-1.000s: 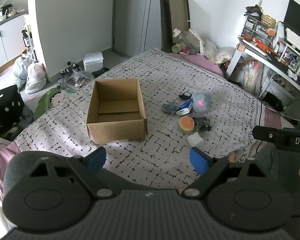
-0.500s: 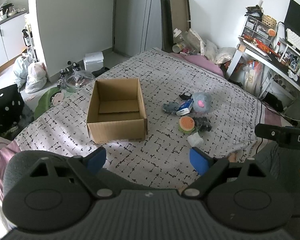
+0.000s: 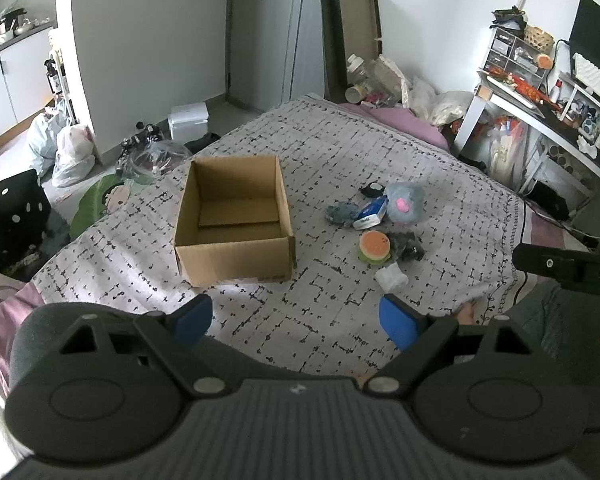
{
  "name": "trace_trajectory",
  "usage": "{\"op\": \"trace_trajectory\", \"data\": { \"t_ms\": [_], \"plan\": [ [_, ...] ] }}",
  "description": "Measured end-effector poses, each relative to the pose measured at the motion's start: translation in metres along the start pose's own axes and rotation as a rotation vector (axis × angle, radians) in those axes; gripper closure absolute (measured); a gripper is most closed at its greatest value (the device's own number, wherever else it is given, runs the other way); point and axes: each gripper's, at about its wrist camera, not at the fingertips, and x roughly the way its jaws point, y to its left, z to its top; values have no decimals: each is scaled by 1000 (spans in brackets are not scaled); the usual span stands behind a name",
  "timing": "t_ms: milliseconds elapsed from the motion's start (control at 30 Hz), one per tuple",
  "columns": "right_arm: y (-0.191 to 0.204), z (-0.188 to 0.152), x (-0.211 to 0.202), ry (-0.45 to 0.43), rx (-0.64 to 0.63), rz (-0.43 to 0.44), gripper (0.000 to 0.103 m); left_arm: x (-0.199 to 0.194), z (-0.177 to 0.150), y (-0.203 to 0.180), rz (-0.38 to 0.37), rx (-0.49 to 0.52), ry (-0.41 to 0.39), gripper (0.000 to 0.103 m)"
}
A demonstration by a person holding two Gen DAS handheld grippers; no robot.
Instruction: Organize soft objects
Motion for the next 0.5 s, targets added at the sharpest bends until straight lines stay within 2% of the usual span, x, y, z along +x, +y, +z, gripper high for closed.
{"op": "trace_trajectory", "data": {
  "t_ms": [500],
  "plan": [
    [-6,2,12,12,-9,-8,0,18,4,-13,-22,-13,2,13]
  ]
}}
